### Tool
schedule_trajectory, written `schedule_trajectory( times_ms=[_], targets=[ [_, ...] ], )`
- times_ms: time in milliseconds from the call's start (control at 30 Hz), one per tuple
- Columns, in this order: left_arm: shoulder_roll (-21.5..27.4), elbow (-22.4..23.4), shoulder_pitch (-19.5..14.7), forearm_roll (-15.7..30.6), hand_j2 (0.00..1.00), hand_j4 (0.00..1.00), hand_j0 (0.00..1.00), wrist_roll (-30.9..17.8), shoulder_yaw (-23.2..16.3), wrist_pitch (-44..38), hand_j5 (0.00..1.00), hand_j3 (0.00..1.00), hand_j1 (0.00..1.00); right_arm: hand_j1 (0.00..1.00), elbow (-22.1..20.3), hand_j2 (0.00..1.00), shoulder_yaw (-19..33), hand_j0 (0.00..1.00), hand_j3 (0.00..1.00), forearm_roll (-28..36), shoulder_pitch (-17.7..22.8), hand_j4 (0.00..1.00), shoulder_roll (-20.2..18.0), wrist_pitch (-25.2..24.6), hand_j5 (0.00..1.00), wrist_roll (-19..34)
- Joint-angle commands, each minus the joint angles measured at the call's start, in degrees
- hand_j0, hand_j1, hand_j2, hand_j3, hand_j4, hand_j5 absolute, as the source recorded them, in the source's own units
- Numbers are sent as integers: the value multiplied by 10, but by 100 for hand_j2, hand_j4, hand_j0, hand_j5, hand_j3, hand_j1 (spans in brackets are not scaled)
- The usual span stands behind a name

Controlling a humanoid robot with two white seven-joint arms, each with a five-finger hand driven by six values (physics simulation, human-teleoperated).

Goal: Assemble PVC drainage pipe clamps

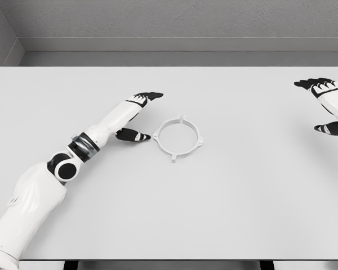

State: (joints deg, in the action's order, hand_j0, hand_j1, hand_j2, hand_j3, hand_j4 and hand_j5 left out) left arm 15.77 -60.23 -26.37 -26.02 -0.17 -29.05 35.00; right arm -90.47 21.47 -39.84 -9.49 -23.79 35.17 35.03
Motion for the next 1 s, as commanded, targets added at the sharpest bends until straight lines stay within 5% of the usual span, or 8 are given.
schedule_trajectory(
  times_ms=[0, 633, 833, 967],
  targets=[
    [-1, -1, 0, 4, 100, 100, 100, 0, 0, 0, 100, 100, 100, 100, -1, 100, 0, 100, 100, 4, 0, 100, 0, -2, 100, 0],
    [-13, 4, -3, -3, 100, 100, 100, 1, 7, 0, 100, 100, 100, 100, -1, 100, 0, 100, 100, 4, 0, 100, 0, -2, 100, 0],
    [96, 0, -17, 3, 100, 100, 100, 1, 21, 0, 100, 100, 100, 100, -1, 100, 0, 100, 100, 4, 0, 100, 0, -2, 100, 0],
    [98, -1, -12, 6, 100, 100, 100, 1, 29, 0, 100, 100, 100, 100, -14, 100, -6, 100, 100, 11, 1, 100, 0, -2, 100, 0]
  ],
)
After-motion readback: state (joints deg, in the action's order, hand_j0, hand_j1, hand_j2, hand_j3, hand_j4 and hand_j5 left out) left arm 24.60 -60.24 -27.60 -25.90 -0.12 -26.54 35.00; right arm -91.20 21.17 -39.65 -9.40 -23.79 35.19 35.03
